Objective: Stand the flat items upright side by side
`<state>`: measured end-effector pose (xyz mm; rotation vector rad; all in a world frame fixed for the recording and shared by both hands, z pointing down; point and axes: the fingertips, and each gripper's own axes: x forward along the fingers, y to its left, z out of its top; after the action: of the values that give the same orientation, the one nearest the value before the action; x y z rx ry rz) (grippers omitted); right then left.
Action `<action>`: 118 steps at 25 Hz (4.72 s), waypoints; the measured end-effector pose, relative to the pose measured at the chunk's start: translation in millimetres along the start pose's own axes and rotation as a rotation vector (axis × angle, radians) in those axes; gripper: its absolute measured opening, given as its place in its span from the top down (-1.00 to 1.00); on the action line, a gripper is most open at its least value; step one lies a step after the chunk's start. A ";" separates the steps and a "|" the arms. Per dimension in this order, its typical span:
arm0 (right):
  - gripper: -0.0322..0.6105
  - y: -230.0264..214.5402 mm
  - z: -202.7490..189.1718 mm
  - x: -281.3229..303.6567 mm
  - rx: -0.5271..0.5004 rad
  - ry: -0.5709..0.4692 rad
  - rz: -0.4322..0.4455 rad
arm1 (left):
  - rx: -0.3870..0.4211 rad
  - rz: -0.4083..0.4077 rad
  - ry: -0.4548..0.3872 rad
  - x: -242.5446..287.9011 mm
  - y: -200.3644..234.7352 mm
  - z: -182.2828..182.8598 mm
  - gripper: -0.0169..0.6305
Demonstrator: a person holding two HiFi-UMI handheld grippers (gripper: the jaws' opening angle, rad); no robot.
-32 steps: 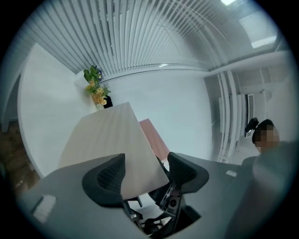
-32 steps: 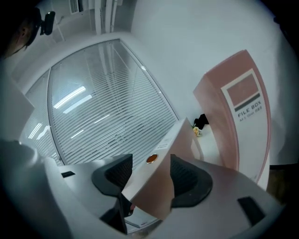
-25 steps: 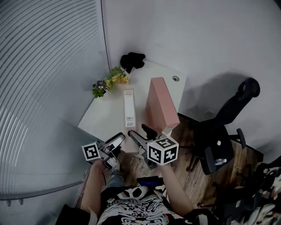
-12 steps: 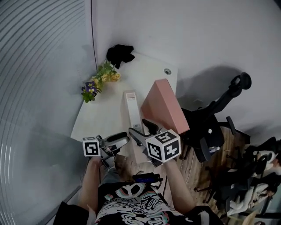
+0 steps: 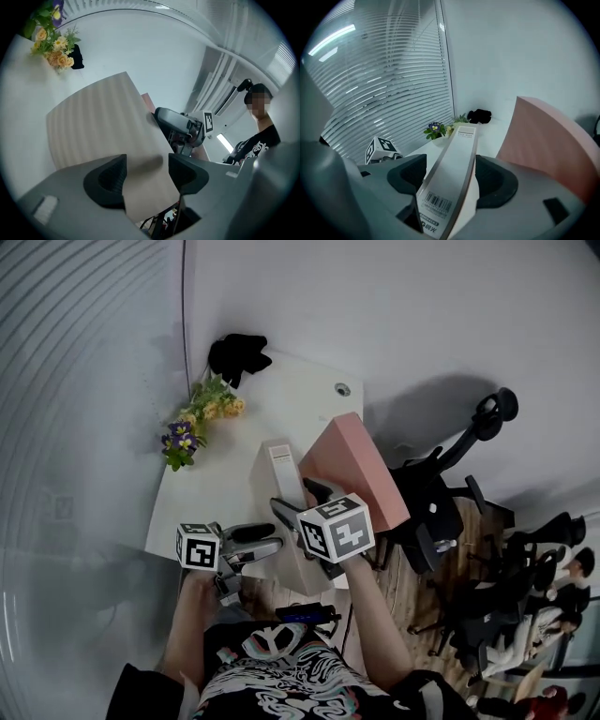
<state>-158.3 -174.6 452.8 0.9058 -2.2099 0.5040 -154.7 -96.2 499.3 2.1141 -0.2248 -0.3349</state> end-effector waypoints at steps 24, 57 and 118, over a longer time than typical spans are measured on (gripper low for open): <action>-0.13 -10.9 5.2 46.2 -0.033 0.163 -0.121 | 0.006 -0.010 0.085 4.9 9.0 -5.6 0.21; -0.09 -9.7 64.8 -48.4 -0.117 -0.534 -0.236 | 0.040 0.106 -0.079 15.7 18.4 24.4 0.28; -0.06 -38.2 -103.3 -78.4 -0.036 -0.444 -0.448 | -0.106 0.246 0.106 61.7 97.5 -56.0 0.32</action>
<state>-43.3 -105.8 471.0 1.5604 -2.2762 0.0495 -81.1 -121.4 601.2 1.9668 -0.3923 -0.0872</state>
